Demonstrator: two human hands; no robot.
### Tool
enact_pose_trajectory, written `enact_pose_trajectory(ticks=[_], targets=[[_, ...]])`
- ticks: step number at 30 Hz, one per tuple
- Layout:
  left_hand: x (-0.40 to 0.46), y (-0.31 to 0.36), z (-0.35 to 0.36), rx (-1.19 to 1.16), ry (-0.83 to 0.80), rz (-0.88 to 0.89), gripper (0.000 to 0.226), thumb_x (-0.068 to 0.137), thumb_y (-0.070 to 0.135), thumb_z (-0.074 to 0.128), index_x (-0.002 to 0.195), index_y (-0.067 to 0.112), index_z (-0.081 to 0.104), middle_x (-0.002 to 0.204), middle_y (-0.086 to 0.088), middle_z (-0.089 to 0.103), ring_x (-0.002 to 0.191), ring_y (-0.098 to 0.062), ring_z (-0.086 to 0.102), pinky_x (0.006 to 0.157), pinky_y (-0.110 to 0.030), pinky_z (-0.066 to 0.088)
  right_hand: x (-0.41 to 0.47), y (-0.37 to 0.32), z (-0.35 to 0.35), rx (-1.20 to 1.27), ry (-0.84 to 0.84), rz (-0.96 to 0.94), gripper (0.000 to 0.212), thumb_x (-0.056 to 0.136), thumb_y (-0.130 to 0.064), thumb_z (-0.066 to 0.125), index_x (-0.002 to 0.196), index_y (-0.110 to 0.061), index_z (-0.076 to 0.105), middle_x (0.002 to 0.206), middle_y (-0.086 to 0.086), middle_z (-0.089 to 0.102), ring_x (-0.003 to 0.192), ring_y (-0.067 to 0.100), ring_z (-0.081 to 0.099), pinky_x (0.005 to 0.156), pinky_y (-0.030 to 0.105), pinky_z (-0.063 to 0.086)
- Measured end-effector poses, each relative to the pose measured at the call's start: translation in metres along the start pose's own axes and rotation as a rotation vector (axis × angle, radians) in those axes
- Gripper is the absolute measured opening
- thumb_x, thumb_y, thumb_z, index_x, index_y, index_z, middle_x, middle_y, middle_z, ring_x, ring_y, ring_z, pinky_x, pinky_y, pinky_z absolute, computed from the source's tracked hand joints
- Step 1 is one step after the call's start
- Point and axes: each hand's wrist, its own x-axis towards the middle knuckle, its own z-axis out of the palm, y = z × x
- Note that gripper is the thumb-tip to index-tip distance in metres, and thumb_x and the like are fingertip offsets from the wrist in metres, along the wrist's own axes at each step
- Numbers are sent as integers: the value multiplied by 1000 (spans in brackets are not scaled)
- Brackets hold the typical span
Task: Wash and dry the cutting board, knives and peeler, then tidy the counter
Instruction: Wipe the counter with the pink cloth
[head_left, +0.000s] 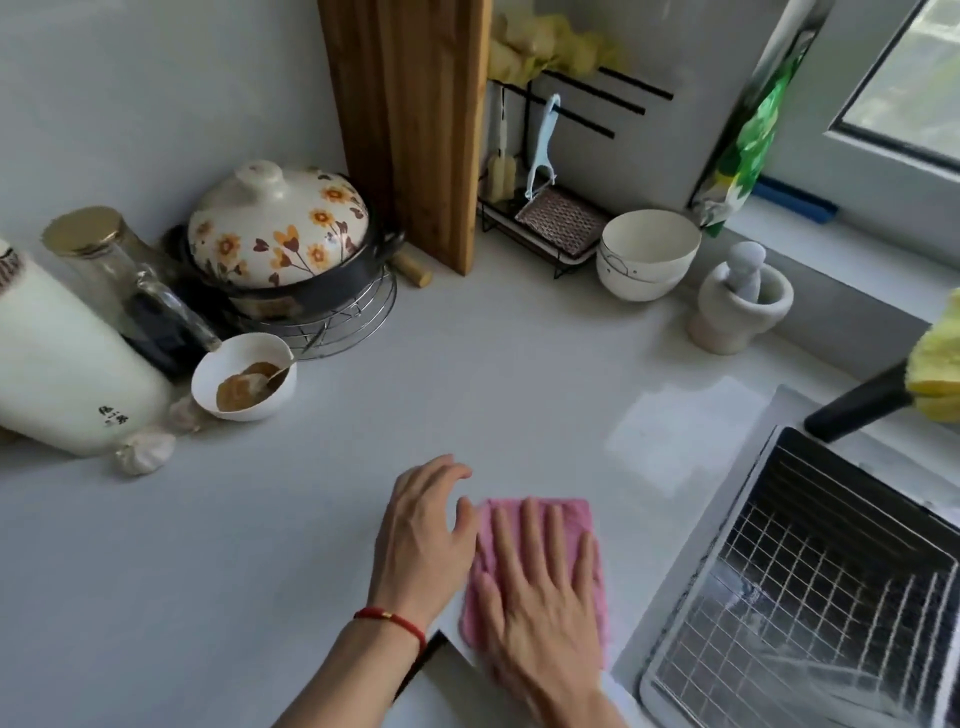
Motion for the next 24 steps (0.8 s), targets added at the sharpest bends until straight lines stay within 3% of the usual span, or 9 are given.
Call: enact_pose_trajectory(ticks=[3,5,7,9,13,16,19,22,24], targets=[[38,-3,14,58,8,159,29,94,10,63,123,12,71,136,-4,64,132,-20,54,114,-33,39,78,-31,2,52,113,-281,75,94,-57,46,159,-23,30,165,5,28,152,32,25,120,53,21],[70,-9,26,117,-8,237,35,99,16,55,131,7,67,144,-10,59,138,-26,50,118,-39,35,154,-1,-14,-7,49,-355,73,93,-56,41,159,-26,32,165,3,30,154,28,23,121,55,23],[92,-17,25,178,-30,232,48,100,28,41,136,7,63,147,-16,54,139,-33,48,118,-46,36,202,43,-32,-56,-36,-240,67,100,-61,24,162,-38,12,171,-7,8,158,18,0,125,55,6],[109,-21,36,244,-69,225,55,97,35,33,136,13,65,147,-16,55,136,-38,49,114,-49,40,221,107,-44,-117,-33,-21,63,101,-60,9,161,-43,2,171,-10,0,157,15,-9,125,50,-5],[129,-10,49,516,-271,199,56,91,51,30,137,40,61,154,0,48,137,-31,43,105,-46,41,173,164,-50,-81,66,285,60,105,-54,9,162,-38,-3,172,-5,-1,157,18,-10,125,52,-3],[142,-9,56,680,-457,152,64,89,70,34,148,47,38,162,6,27,140,-27,28,104,-43,38,116,145,-29,-62,76,193,60,105,-58,14,161,-41,-2,172,-5,0,158,19,-8,124,52,-1],[152,-11,52,702,-552,170,77,83,78,39,153,48,27,165,4,18,143,-28,23,107,-44,37,131,187,-45,-89,19,54,58,105,-60,12,159,-47,-4,171,-12,-5,158,15,-6,126,51,-2],[152,-9,50,729,-589,188,83,83,77,45,156,47,20,167,3,11,147,-29,16,112,-45,33,185,227,-71,-103,101,284,57,106,-52,17,161,-40,7,171,-5,8,157,17,0,124,49,-3],[150,-6,47,733,-612,172,83,85,74,49,157,45,20,168,2,10,149,-30,14,115,-45,31,206,209,-69,-29,128,411,59,106,-50,20,162,-34,9,171,-2,9,157,18,-2,123,48,-7]])
